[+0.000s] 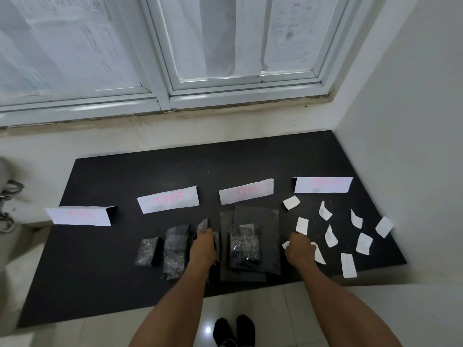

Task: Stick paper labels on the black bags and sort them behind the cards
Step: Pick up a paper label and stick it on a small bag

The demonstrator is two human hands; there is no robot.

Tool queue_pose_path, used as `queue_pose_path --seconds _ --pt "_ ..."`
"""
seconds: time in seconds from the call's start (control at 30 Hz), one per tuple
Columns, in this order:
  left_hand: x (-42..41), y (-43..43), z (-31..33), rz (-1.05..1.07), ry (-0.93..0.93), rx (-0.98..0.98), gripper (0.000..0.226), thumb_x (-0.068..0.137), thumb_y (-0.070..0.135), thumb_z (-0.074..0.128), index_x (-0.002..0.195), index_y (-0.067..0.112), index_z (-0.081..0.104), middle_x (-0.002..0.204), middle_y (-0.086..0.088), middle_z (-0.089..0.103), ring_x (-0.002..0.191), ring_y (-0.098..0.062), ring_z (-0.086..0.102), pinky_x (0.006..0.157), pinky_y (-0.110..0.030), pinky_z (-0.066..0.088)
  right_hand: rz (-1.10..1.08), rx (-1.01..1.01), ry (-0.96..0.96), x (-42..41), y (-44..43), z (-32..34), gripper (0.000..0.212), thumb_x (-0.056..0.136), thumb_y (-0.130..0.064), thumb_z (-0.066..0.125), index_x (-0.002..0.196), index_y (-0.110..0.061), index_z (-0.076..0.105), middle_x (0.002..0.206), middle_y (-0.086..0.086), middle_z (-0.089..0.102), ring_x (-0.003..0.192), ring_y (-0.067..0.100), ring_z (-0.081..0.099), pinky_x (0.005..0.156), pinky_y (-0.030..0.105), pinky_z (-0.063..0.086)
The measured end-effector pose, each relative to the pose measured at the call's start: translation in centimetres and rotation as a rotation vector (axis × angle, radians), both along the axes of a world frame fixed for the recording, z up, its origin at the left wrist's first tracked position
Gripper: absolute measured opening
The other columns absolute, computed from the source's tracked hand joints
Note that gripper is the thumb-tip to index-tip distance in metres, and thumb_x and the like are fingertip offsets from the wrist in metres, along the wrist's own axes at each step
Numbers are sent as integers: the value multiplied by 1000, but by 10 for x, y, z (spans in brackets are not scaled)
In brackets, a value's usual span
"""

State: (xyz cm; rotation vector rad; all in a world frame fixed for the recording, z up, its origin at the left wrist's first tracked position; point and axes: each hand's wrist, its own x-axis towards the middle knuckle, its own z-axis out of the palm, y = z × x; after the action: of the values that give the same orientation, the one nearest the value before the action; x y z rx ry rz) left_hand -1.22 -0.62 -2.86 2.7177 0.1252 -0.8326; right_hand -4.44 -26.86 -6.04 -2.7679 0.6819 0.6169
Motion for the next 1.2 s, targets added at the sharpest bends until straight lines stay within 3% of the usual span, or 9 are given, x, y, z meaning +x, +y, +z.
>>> queue_pose_path --seconds 0.13,0.23,0.33,0.4,0.53,0.67,0.77,0.87,1.2 --pt "-4 -4 -2 39 -28 -41 62 83 -2 58 139 10 35 145 -22 33 121 -39 51 99 -42 45 4 -52 -24 0 -1 1 18 87 -16 54 105 -16 57 114 4 61 111 25 56 91 37 41" --pt "-4 -7 10 157 -101 -91 58 84 -3 54 139 6 38 128 -23 53 114 -38 56 95 -41 48 0 -79 -55 0 -5 6 20 87 -12 50 104 -18 58 111 2 63 108 23 59 89 35 41" --pt "3 -7 31 388 -180 -225 7 80 -3 56 83 -2 63 93 -25 66 93 -37 63 81 -39 50 -35 -22 -140 5 -8 15 21 87 -11 47 102 -18 60 108 2 64 107 25 59 90 37 40" --pt "12 -5 44 490 -159 -319 20 74 -3 60 56 4 55 66 -17 62 76 -31 65 70 -38 53 -66 47 -213 13 -7 29 20 88 -12 47 99 -17 63 106 3 66 106 27 59 92 38 40" --pt "26 3 73 667 -138 -560 8 71 3 73 74 10 68 81 -11 67 80 -24 63 70 -28 50 -132 259 -396 39 8 78 18 86 -9 51 89 -16 68 102 7 69 101 30 61 86 35 46" --pt "45 13 88 752 -121 -758 12 71 4 75 80 8 68 96 -22 71 78 -32 66 77 -45 56 -89 525 -557 67 41 132 11 80 -9 65 85 -13 74 93 7 73 88 22 67 77 23 46" --pt "41 8 126 800 -87 -976 14 79 -7 70 84 3 61 93 -24 67 63 -21 64 57 -32 59 -3 684 -585 81 70 167 10 78 -10 73 87 -11 75 89 5 74 77 13 66 76 22 50" --pt "36 8 154 797 -51 -1088 24 84 -5 65 106 4 61 83 -11 65 53 -11 62 44 -21 54 78 796 -605 85 98 191 12 79 -10 73 91 -9 74 88 6 73 79 14 67 80 27 56" --pt "30 29 176 765 43 -1220 34 88 -12 48 117 0 61 99 -17 68 86 -26 67 78 -36 58 223 764 -617 83 139 215 13 82 -11 71 96 -11 73 98 3 71 83 8 62 67 14 49"
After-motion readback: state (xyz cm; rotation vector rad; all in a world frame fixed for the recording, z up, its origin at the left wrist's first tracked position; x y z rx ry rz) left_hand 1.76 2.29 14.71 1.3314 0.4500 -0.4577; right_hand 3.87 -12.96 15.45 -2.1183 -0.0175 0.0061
